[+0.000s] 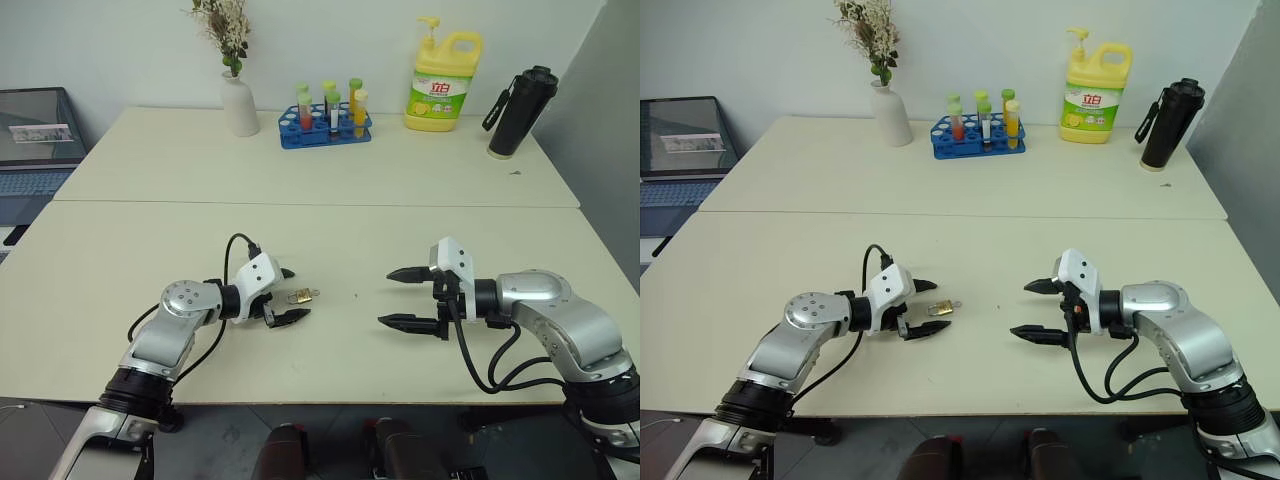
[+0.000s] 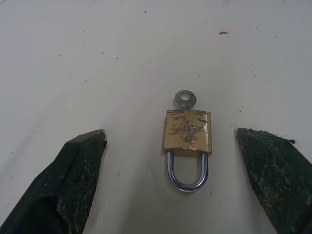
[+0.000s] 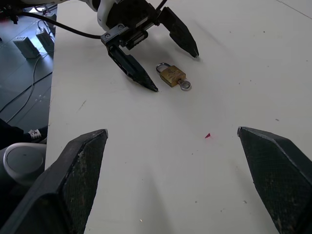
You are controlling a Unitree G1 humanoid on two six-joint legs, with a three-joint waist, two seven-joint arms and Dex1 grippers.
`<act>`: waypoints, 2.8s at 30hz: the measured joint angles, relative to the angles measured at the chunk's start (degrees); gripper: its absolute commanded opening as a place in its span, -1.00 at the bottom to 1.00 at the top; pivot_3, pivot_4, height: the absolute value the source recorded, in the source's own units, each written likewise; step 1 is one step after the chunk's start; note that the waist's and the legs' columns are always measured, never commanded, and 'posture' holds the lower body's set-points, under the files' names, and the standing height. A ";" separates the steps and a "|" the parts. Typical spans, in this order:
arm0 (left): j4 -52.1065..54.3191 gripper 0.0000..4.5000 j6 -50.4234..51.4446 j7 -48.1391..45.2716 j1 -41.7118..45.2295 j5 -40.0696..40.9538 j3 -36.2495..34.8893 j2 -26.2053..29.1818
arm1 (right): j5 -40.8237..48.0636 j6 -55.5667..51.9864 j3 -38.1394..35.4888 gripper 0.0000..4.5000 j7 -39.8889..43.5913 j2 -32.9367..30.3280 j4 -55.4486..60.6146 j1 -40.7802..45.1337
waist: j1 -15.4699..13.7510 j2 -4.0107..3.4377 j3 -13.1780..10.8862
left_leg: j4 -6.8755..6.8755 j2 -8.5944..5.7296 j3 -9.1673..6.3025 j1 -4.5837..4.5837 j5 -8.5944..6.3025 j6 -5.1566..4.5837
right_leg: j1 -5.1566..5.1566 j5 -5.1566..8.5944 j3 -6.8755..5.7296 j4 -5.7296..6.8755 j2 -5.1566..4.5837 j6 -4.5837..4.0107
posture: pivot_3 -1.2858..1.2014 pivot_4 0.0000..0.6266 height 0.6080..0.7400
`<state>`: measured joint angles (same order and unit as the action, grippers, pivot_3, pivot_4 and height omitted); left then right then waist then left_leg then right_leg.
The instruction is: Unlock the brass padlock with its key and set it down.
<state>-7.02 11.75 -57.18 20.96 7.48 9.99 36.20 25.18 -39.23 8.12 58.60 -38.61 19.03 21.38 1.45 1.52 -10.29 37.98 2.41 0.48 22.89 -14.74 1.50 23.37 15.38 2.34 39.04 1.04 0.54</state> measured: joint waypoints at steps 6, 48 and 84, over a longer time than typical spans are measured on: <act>-0.31 0.44 -0.53 -1.76 0.86 -0.87 1.04 0.01 | 0.65 -0.50 0.00 1.00 -0.06 -0.04 0.85 0.00 | -0.02 -0.01 0.02 | 0.00 -0.05 -0.03 -0.02 0.00 0.00 | -0.04 0.00 -0.02 0.00 0.00 0.00 | 0.03 -0.52 1.00; 0.30 -0.57 -51.34 2.88 7.93 -14.11 5.55 -3.34 | 2.13 8.02 -9.02 1.00 -8.72 1.54 5.42 -13.21 | -0.98 0.03 0.05 | 0.04 -0.06 0.03 -0.02 0.02 -0.03 | -0.07 -0.07 0.07 -0.05 0.07 0.11 | 0.03 -0.52 1.00; -2.45 -0.57 -64.77 20.33 8.45 -28.67 5.83 -0.78 | 16.67 -9.36 -6.28 -0.79 -11.03 8.89 0.79 -1.40 | -1.02 0.03 0.06 | 0.03 0.04 0.07 -0.02 0.02 -0.03 | -0.07 -0.10 0.02 -0.03 0.08 0.06 | 0.03 -0.52 1.00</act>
<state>-9.47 -53.02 -36.85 29.40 -21.19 15.82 35.42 41.85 -48.59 1.85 47.57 -29.71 19.82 19.98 0.43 1.55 -10.24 38.00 2.45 0.55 22.87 -14.73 1.47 23.30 15.28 2.36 39.01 1.12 0.59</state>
